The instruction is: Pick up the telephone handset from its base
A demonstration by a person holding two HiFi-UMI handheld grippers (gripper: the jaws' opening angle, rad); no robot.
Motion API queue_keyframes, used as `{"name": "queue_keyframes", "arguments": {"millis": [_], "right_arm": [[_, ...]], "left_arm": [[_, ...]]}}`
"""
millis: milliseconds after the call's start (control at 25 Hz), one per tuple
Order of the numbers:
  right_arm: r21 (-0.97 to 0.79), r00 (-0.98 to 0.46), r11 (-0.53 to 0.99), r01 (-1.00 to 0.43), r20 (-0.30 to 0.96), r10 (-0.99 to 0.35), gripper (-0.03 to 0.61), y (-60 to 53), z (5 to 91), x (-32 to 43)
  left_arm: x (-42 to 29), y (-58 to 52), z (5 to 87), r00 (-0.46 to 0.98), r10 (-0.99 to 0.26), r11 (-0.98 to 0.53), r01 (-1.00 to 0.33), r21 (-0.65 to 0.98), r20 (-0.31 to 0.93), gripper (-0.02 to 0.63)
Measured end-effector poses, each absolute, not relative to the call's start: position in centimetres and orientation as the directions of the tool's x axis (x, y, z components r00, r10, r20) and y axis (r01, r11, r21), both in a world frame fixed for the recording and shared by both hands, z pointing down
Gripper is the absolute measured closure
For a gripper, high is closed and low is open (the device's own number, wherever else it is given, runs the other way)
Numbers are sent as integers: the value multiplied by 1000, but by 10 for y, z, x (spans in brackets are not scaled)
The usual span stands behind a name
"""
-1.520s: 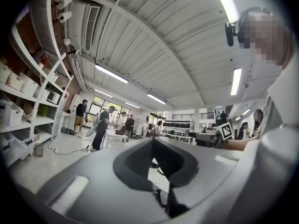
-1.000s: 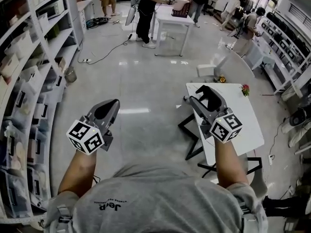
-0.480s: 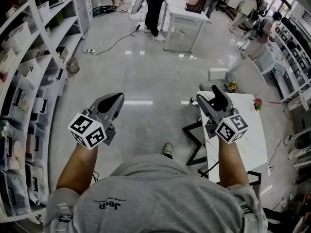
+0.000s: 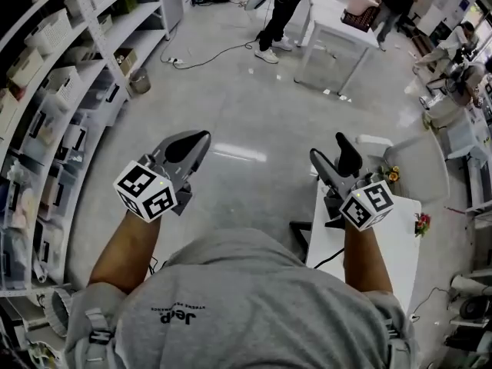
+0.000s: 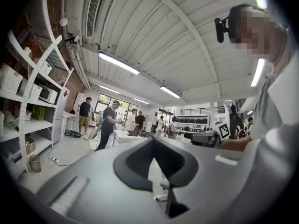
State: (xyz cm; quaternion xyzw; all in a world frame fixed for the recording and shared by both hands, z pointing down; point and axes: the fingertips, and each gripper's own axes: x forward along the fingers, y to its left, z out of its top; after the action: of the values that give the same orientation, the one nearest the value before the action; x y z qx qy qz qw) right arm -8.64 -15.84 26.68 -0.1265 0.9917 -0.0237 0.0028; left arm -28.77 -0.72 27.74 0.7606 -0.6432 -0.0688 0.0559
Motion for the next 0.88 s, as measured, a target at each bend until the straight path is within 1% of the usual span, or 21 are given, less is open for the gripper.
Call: {"name": "queue_keyframes", "arguments": {"millis": [160,320,560,720,880], "right_arm": [[-94,-970,966,-242,22,-241,249,-200,294,-97],[-105,-963,957,-269,36,-267,249,-212,311,-115],[-111,-936,929,-353,27,-352,249,-215,308,-134],[-69,-895,892,-447,38,-445,249,-220,307,-106],[-29,-840,842,-539,93,-534,249,-223,318,-48]], "left_arm": [[-288,-47,289,174,-985,-170,-967,190,0,555],[-310,-63,300,213,-977,-208,-963,169,9,555],[-344,-85,312,321,-947,-310,-934,176,32,555],[-330,-110,322,432,-900,-420,-895,153,58,555],[-284,-140,333,538,-840,-524,-837,155,67,555]]}}
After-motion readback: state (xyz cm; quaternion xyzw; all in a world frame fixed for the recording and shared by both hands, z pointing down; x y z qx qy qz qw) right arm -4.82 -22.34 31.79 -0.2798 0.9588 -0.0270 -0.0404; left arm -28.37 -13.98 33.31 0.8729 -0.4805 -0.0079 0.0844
